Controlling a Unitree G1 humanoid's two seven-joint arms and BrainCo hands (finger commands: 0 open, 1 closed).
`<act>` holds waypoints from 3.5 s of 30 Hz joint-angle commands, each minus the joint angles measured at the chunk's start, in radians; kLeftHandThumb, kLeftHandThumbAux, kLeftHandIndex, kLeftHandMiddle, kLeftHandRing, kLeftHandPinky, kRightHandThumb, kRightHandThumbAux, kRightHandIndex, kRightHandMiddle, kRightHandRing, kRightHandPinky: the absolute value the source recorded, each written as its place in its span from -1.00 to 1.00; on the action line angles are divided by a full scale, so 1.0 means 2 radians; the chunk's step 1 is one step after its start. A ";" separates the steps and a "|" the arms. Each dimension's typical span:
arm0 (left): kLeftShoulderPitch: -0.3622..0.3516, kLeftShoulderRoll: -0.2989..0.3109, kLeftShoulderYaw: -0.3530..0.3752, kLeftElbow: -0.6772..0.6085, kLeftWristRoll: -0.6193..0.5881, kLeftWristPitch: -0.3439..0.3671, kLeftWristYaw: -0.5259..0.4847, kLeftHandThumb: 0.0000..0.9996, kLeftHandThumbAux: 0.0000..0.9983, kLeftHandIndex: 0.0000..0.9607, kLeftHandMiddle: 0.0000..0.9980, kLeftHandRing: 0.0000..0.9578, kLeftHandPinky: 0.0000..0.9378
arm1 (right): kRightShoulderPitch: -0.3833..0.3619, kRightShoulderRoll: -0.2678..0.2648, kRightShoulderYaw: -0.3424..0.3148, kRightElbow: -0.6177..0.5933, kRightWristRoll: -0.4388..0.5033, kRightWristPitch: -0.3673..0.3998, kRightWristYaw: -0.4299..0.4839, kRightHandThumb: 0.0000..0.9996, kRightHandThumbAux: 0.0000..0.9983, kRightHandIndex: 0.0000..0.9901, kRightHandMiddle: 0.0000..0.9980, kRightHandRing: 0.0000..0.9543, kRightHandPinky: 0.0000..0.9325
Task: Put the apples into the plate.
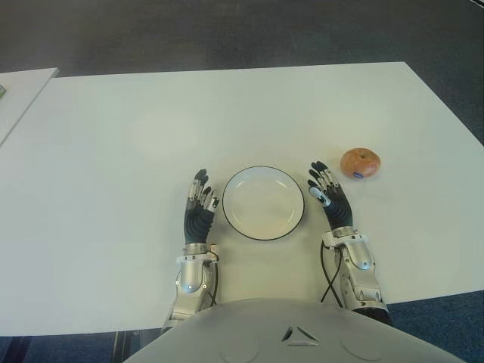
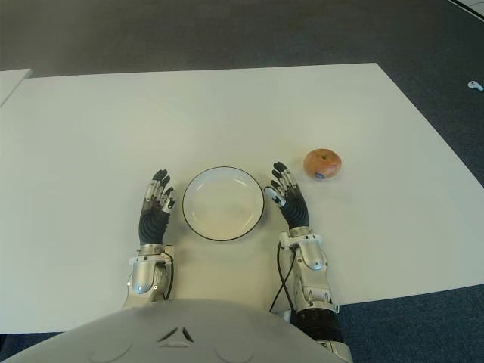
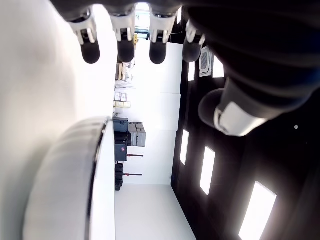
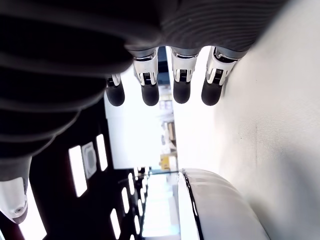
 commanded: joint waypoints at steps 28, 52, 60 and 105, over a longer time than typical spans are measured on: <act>0.018 -0.062 -0.013 0.039 -0.013 0.001 0.002 -0.78 0.21 -0.95 -0.95 -0.99 -0.96 | -0.031 -0.033 -0.011 -0.037 -0.090 -0.060 -0.049 -0.84 0.21 -1.00 -1.00 -1.00 -1.00; 0.016 -0.066 -0.013 0.044 -0.022 0.001 -0.001 -0.73 0.19 -0.90 -0.90 -0.95 -0.94 | -0.096 -0.213 0.045 -0.087 -0.573 -0.021 -0.217 -0.23 -0.25 -1.00 -1.00 -1.00 -1.00; 0.012 -0.067 -0.012 0.047 -0.012 -0.001 0.008 -0.74 0.17 -0.91 -0.92 -0.96 -0.95 | -0.145 -0.270 0.063 -0.051 -0.605 0.009 -0.193 -0.22 -0.47 -1.00 -1.00 -1.00 -1.00; 0.010 -0.056 -0.004 0.047 -0.029 -0.002 -0.002 -0.73 0.16 -0.90 -0.90 -0.95 -0.94 | -0.313 -0.382 0.157 0.243 -0.540 -0.021 -0.189 -0.45 -0.70 -1.00 -1.00 -1.00 -1.00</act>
